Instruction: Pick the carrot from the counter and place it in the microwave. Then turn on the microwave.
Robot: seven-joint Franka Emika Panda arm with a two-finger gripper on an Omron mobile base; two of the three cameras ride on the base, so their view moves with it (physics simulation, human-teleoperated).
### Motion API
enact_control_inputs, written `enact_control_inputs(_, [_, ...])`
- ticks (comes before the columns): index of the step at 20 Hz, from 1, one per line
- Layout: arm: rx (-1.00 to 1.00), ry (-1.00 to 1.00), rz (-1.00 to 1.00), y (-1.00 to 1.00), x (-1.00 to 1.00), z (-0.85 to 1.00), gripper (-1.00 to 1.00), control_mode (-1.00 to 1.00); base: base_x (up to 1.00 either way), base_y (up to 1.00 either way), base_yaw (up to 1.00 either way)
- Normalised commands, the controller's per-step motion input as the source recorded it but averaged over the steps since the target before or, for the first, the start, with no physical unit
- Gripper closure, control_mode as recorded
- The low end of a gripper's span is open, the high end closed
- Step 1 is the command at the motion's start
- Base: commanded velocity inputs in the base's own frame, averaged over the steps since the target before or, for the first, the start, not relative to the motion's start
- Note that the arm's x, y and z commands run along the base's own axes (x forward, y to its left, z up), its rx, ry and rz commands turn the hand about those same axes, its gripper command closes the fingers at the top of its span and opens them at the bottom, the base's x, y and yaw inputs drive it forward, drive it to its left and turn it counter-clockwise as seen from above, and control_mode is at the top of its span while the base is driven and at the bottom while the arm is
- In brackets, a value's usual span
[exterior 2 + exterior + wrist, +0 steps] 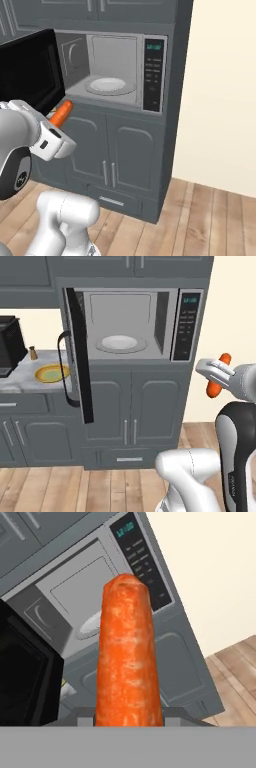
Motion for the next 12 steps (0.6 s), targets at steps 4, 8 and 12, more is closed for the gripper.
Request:
enact_control_inputs(4, [0.0, 0.0, 0.0, 0.0, 0.0, 0.0, 1.0, 1.0, 0.36, -0.39, 0.15])
enact_control_inputs(8, [0.0, 0.0, 0.0, 0.0, 0.0, 0.0, 1.0, 1.0, 0.36, -0.32, 0.14])
enact_control_inputs(12, [0.0, 0.0, 0.0, 0.0, 0.0, 0.0, 1.0, 1.0, 0.38, -0.32, 0.14])
